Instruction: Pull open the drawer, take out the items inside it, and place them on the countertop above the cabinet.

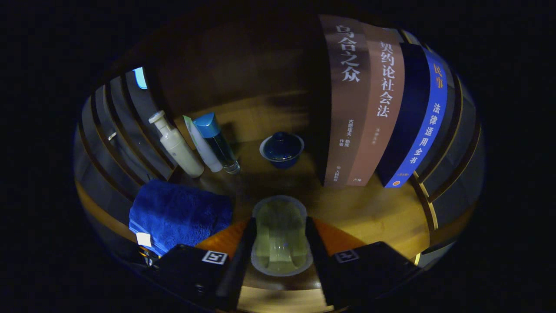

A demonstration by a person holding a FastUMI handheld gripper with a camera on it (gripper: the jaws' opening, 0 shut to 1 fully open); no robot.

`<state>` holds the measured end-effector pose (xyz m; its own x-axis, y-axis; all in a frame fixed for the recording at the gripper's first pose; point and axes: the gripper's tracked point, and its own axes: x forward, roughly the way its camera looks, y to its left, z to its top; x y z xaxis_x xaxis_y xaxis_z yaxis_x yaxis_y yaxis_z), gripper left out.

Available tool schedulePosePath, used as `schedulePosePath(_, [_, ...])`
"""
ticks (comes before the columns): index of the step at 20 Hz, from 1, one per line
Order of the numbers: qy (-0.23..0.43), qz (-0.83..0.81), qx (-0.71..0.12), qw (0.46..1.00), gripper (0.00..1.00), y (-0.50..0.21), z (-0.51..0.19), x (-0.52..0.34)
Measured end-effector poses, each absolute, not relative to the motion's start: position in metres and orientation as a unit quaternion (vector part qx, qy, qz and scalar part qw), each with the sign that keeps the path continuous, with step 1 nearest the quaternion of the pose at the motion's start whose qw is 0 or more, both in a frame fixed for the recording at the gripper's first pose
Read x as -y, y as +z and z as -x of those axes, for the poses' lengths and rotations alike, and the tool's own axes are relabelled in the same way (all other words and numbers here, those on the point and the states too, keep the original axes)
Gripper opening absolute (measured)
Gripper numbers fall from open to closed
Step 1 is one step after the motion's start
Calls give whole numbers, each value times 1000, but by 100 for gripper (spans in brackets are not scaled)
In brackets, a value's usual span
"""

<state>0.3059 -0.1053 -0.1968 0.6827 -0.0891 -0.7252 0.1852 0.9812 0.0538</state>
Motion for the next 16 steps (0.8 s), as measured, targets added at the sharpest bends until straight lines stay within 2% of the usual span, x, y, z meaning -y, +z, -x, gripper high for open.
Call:
schedulePosePath(1, [-75, -61, -388, 917, 79, -196, -303, 105])
schedulePosePath(4, [-67, -68, -363, 927, 88, -181, -290, 99])
schedulePosePath(13, [-61, -53, -246, 966, 88, -120, -203, 70])
schedulePosePath(14, [-59, -57, -235, 969, 92, -115, -186, 65])
schedulePosePath(16, [-55, -59, -219, 972, 92, -110, -154, 57])
